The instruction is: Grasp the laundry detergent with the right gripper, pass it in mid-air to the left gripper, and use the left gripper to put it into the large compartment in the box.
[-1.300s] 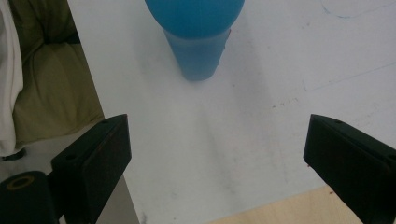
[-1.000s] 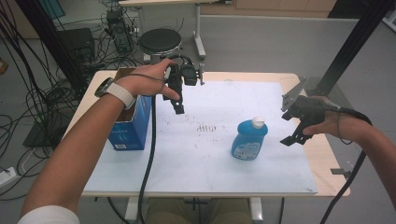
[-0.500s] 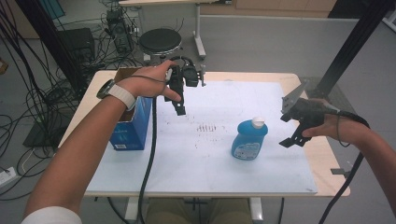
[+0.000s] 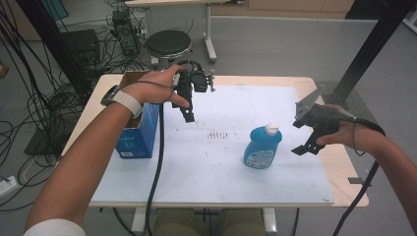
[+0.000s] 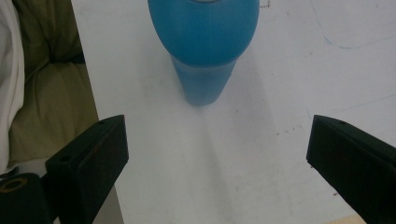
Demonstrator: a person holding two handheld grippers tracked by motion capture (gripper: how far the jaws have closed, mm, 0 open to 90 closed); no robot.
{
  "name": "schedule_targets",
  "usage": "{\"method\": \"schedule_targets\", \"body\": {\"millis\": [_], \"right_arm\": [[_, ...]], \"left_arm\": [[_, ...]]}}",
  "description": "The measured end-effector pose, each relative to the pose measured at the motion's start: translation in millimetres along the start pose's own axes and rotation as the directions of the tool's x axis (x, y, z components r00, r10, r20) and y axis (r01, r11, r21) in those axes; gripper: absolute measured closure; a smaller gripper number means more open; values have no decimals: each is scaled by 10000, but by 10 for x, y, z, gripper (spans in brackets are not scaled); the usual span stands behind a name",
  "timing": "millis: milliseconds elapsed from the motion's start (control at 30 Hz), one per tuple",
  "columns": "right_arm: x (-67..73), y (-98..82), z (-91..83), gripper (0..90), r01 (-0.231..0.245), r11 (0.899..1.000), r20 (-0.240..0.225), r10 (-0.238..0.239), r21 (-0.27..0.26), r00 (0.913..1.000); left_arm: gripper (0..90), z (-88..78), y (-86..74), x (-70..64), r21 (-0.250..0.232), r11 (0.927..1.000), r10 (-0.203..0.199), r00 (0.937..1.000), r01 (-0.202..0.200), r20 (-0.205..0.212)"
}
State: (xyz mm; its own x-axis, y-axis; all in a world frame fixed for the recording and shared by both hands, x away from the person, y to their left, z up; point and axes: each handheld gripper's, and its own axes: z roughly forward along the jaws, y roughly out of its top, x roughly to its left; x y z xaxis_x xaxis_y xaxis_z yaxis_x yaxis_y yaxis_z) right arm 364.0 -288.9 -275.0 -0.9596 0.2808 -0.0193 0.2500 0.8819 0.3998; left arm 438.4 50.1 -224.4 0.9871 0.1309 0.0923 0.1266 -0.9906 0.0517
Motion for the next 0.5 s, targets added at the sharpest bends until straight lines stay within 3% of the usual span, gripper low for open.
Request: {"method": "schedule_targets", "body": {"millis": [500], "right_arm": [[-8, -10, 90, 53, 207, 9987, -101, -212, -467, 9997]], "left_arm": [[115, 36, 8, -14, -24, 10000, -35, 10000, 35, 30]]}}
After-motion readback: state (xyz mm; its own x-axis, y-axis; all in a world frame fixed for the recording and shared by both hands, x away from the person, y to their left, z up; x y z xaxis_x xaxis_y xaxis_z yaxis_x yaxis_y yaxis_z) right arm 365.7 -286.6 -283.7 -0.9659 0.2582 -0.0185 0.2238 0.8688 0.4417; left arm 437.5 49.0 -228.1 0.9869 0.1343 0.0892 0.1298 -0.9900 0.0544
